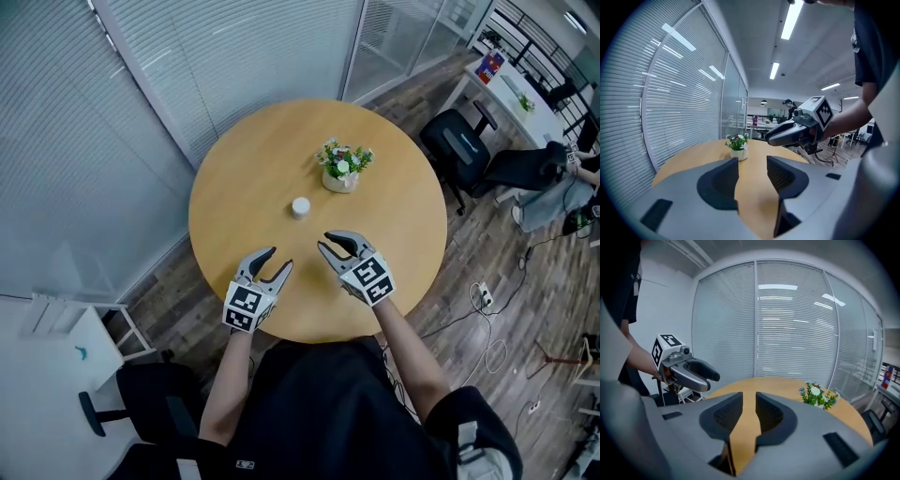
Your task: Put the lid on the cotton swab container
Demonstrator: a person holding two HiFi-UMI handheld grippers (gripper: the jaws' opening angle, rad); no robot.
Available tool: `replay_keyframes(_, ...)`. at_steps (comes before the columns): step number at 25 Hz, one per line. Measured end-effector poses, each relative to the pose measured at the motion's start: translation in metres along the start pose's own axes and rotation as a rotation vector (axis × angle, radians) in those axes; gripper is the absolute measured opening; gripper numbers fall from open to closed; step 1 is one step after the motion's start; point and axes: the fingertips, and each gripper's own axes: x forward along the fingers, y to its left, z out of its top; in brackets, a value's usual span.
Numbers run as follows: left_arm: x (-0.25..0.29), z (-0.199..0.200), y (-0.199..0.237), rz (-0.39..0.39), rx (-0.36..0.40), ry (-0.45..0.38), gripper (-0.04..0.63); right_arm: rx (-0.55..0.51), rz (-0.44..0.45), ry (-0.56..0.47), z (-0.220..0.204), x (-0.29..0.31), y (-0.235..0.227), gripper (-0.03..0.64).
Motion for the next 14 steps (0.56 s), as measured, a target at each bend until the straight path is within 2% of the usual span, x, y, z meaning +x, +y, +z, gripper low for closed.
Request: replay_keyframes(14, 0.000, 0.001, -0.014, -0.019, 0.013, -0.003, 0.193, -0.012, 0.005, -0.002, 0.000, -0.004, 0.008, 0.080)
